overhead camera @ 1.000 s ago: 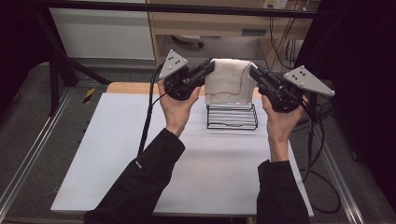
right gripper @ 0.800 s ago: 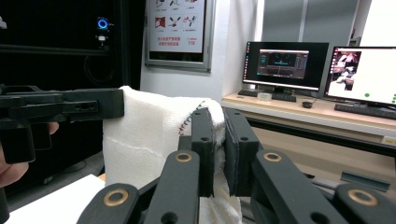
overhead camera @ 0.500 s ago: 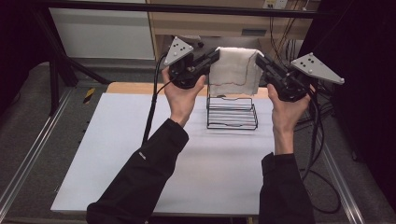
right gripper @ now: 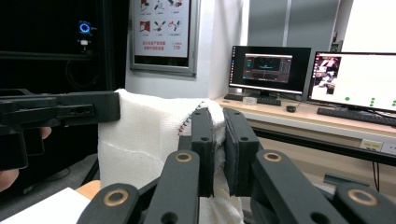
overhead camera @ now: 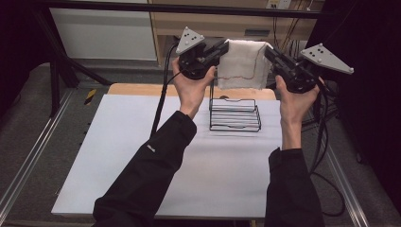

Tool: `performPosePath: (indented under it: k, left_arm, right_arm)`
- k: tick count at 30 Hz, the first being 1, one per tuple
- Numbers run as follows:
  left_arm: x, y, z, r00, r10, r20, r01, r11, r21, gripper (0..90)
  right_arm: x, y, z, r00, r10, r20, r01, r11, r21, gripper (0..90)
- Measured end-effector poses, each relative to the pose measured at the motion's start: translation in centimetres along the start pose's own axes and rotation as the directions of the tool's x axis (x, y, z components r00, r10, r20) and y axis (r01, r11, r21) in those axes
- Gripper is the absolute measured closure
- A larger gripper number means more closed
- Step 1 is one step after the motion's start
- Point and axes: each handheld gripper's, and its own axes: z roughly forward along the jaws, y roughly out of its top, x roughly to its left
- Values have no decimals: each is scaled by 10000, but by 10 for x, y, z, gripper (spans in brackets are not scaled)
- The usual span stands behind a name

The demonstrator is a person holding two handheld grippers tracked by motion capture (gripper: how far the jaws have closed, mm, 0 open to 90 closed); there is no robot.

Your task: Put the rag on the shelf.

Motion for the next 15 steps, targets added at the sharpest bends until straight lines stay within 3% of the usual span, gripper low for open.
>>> performPosePath:
  k: [15]
  left_arm:
    - [21, 10, 14, 9990, 189, -395, -181, 9997, 192, 837]
  right_arm:
    - [-8, 0, 30, 9996, 259, -69, -257, 9995, 160, 838]
